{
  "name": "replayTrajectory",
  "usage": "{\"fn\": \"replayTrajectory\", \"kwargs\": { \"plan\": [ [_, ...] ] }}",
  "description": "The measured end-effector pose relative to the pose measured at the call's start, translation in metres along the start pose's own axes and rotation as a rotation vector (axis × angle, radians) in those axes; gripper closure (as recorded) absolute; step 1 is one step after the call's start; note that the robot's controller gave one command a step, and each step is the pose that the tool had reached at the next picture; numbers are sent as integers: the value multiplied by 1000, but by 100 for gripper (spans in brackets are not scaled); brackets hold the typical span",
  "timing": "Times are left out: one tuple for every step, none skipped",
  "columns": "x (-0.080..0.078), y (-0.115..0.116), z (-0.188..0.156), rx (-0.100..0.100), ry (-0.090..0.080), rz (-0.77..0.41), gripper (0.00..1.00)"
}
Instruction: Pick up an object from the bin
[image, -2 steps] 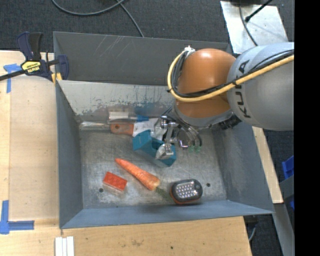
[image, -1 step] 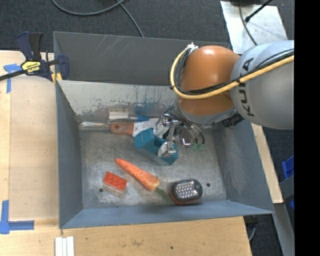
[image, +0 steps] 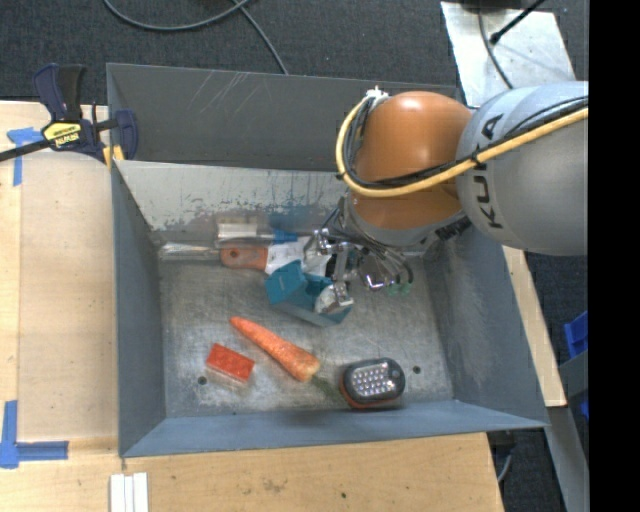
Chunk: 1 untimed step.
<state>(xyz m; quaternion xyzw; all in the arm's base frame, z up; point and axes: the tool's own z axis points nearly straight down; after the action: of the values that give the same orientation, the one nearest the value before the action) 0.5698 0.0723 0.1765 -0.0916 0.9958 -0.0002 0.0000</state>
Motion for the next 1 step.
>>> {"fn": "replayTrajectory", "kwargs": {
  "plan": [
    [-13, -4, 6, -2, 9, -320, 100]
  ]
}}
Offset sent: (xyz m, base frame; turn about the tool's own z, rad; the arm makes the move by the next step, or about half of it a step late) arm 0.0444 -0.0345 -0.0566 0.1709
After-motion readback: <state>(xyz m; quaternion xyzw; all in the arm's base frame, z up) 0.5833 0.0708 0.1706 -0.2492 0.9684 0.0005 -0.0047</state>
